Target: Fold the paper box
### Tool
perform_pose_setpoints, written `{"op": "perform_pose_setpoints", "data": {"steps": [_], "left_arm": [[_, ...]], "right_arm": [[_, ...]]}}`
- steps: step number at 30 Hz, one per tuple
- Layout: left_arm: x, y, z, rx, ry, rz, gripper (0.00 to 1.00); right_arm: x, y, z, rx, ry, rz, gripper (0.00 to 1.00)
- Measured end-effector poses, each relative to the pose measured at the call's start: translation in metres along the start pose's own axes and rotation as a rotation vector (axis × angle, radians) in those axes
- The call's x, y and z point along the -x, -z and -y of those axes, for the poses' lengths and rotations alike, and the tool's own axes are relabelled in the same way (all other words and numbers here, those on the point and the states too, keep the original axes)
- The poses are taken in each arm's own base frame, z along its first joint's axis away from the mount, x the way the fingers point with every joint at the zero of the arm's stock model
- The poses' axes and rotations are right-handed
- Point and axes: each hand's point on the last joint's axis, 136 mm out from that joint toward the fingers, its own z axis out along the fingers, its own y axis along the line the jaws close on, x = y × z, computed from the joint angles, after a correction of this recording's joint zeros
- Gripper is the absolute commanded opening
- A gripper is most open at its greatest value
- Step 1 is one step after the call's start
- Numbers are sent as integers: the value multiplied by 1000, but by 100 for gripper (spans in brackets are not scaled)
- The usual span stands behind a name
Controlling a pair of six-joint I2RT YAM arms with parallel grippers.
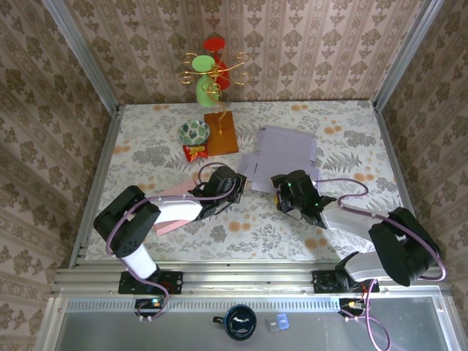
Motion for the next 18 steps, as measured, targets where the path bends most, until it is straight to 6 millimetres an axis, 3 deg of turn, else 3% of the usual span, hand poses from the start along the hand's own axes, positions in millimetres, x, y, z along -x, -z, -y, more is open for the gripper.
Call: {"op": "perform_pose_setpoints", "data": {"steps": [3,12,15,18], "left_arm": [[0,0,0,0,0,0,0],[-1,0,0,-1,0,-3,2],[-2,1,2,-5,-3,-12,27],[-5,8,8,-12,-40,-31,38]], "right_arm": [[2,2,-7,24,0,13,28],[5,7,-13,33,5,33,7],[8,12,-23,43,12,48,0],[12,20,-38,51,16,62,0]]}}
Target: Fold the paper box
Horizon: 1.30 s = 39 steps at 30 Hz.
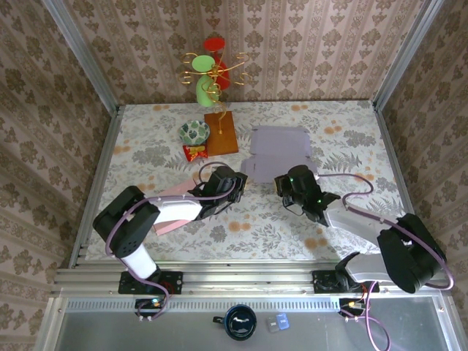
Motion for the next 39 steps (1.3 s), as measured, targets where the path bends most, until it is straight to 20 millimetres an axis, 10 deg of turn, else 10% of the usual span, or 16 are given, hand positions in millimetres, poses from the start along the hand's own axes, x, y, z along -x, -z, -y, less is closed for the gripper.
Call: {"op": "perform_pose_setpoints", "data": {"steps": [19,31,39], "left_arm": [[22,95,83,5,-809,19,35],[-65,104,115,-241,-1622,-121,69],[-56,76,145,-262,-1729,-22,67]], "right_arm": [[51,97,-160,64,180,12,0],[37,145,-184,40,195,-109,0],[31,142,-170,-18,185,-170,0]]}}
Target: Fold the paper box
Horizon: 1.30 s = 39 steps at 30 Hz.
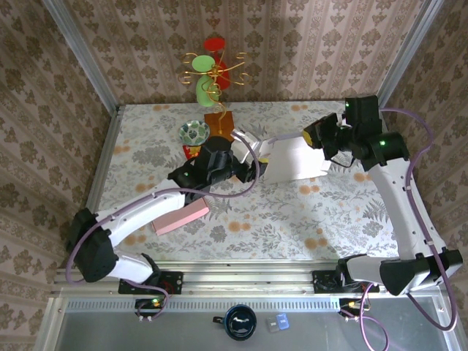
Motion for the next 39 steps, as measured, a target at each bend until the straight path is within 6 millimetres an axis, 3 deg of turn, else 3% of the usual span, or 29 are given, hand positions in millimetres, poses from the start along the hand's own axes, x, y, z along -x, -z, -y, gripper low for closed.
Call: {"op": "perform_pose_setpoints", "data": {"steps": [4,8,11,15,20,29,33,39], "left_arm": [[3,-12,3,-33,-32,2,63],[2,-17,5,-54,-57,3,53],[5,-22,4,-68,-78,6,35],[9,-28,7,-103,-95,13,2],[7,-28,15,-147,-84,5,0],[-10,-22,26,-80,14,-84,0],[-23,-16,23,6,35,-127,0],[-36,-14,10,102,28,-176,0]], "right_arm": [[-3,0,2,-5,-7,-19,0],[-3,1,2,-1,-11,-30,0],[-3,1,1,3,-14,-38,0],[-2,2,1,7,-15,-41,0],[2,-1,-1,16,-1,-50,2],[21,-43,-11,36,30,-70,39],[20,-55,-8,48,40,-73,50],[7,-52,3,83,39,-52,52]]}}
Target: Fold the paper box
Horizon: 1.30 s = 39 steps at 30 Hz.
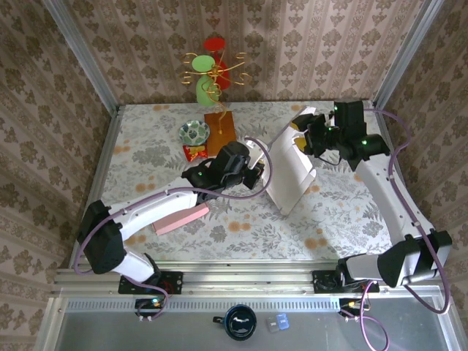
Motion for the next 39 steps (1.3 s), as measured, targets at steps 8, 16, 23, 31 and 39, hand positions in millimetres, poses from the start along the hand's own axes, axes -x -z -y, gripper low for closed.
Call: {"op": "perform_pose_setpoints", "data": {"steps": [8,16,23,31,39], "left_arm": [[-5,0,-3,21,-5,-21,0],[-6,0,-3,20,-9,-25,0],[-7,0,-5,22,-10,-27,0],[-10,-1,-10,21,-5,-36,0],[-14,1,-11,15,-3,-43,0]], "right_arm": [[-1,-12,-10,14,13,-11,45],[3,-39,0,-29,-2,-34,33],[5,-47,4,-42,-13,-41,25],[6,-47,3,-40,-15,-45,17],[5,-47,3,-37,-17,-51,19]]}}
